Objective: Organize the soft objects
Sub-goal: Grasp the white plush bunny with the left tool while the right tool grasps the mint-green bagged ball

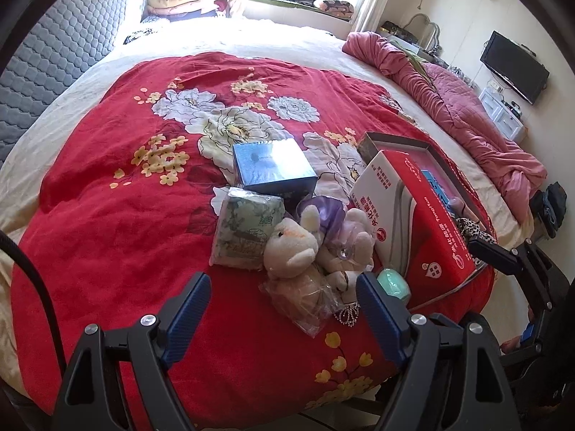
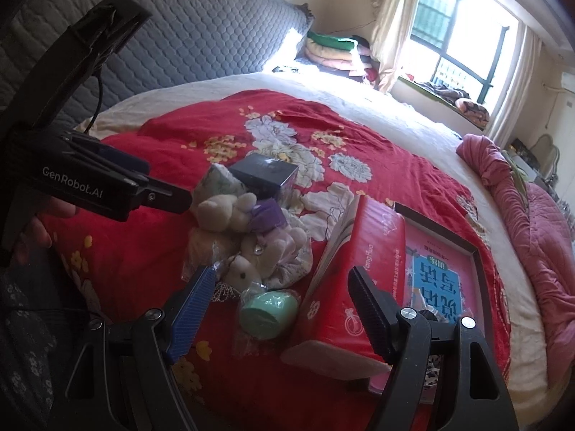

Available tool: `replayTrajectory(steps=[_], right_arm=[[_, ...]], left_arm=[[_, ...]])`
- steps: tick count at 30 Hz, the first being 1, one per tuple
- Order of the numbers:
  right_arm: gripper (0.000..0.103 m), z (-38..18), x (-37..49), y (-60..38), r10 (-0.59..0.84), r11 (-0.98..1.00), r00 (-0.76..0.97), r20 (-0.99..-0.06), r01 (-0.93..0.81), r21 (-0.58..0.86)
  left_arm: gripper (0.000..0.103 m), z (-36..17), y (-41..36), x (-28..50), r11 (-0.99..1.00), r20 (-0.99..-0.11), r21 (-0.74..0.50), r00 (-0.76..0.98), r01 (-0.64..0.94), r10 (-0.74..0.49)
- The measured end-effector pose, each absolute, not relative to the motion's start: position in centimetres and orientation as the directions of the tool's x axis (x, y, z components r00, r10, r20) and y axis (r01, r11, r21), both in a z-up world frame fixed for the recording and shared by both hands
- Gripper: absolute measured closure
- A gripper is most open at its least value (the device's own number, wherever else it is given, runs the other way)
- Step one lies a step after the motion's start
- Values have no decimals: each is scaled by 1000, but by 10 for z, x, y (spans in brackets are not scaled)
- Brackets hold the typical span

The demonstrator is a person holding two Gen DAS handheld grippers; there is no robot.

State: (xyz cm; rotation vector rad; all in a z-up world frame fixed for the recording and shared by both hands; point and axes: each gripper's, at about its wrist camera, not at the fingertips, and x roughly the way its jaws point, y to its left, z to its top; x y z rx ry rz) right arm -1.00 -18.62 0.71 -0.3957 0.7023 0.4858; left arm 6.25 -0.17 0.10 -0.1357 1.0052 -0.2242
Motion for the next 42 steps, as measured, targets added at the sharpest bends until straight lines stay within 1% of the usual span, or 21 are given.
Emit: replayTrajectory(steps=[8,12,14,19,23,28,31,35,38,42], right_arm=[[25,-7,-7,-181,275,792,632,-724,-576,-203],[25,-16,-9,-169,241,756,634,-735,-598,-267],[25,-23,-9,-161,209,729,636,-743,-607,-316],[25,-42,-7,-145,125,660,649,-751,-620,-426],[25,-59,0,-138,67,624,641,-764,-625,-470],[25,-73,9,-134,29,594,641,-767,-628,-503],[26,-78,11,-134,15,574,653,-757,-626,-529],[27,-85,15,-136,-10,545,673,-740,-616,-568],[29,-90,18,-136,-23,530,682,-731,-612,-588],[46,-95,23,-137,-33,512,674,-738,-623,-591]], left_arm=[[21,-23,-13,87,972,-845,-203,479,119,-235],[21,-29,-17,96,967,-842,-212,475,144,-255],[21,-32,-18,98,969,-842,-199,481,148,-246],[25,-36,-14,104,963,-835,-223,480,152,-269],[28,-40,-13,107,959,-834,-235,473,160,-283],[31,-46,-12,112,954,-836,-247,461,167,-297],[36,-49,-12,114,956,-839,-239,460,170,-291],[37,-51,-11,116,955,-838,-247,458,167,-297],[41,-50,-10,116,951,-833,-260,458,169,-309],[53,-52,-10,118,938,-823,-297,451,177,-345]])
